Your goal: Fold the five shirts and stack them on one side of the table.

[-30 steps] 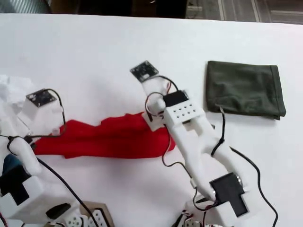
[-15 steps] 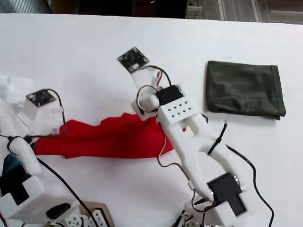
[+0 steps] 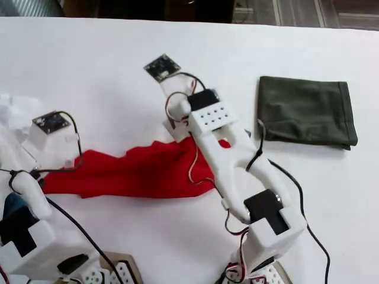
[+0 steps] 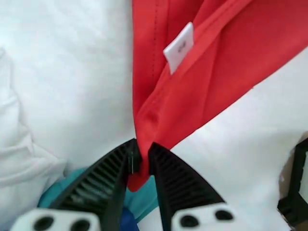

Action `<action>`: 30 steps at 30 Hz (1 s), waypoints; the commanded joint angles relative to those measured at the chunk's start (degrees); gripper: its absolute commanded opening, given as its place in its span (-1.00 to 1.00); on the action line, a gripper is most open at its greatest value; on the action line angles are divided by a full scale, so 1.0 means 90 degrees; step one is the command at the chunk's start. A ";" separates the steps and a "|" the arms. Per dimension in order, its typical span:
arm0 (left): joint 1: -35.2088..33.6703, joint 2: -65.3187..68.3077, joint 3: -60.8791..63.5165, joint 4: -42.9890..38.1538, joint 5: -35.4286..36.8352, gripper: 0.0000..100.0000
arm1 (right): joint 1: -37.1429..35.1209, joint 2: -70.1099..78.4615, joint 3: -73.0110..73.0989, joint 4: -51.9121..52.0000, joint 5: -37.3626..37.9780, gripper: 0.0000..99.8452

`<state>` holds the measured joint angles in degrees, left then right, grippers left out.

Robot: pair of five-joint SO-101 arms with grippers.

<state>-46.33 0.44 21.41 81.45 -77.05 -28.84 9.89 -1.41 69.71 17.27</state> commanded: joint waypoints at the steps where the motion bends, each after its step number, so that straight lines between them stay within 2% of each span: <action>1: 0.0029 -0.0274 -0.0024 -0.0029 -0.0664 -0.95 | 0.0151 -0.0015 -0.0361 0.0132 0.0176 -0.64; 11: 0.0029 -0.0274 -0.0024 -0.0029 -0.0664 -0.95 | 0.0054 0.0855 -0.0400 0.0366 0.0195 -0.64; 18: 0.0029 -0.0274 -0.0024 -0.0029 -0.0664 -0.95 | 0.0063 0.0874 -0.0752 0.0513 0.0205 -0.65; 20: 0.0029 -0.0274 -0.0024 -0.0029 -0.0664 -0.95 | 0.0063 0.0913 -0.0957 0.0767 0.0205 -0.73; 23: 0.0029 -0.0274 -0.0024 -0.0029 -0.0664 -0.95 | 0.0093 0.0874 -0.1114 0.1060 0.0674 -0.98; 25: 0.0029 -0.0274 -0.0024 -0.0029 -0.0664 -0.95 | 0.0103 0.0864 -0.1153 0.1245 0.0967 -0.94; 30: 0.0029 -0.0274 -0.0024 -0.0029 -0.0664 -0.95 | 0.0083 0.0698 -0.1387 0.1411 0.1045 -0.96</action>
<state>-46.33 0.44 21.41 81.45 -77.05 -27.78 18.33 -10.99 81.76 25.98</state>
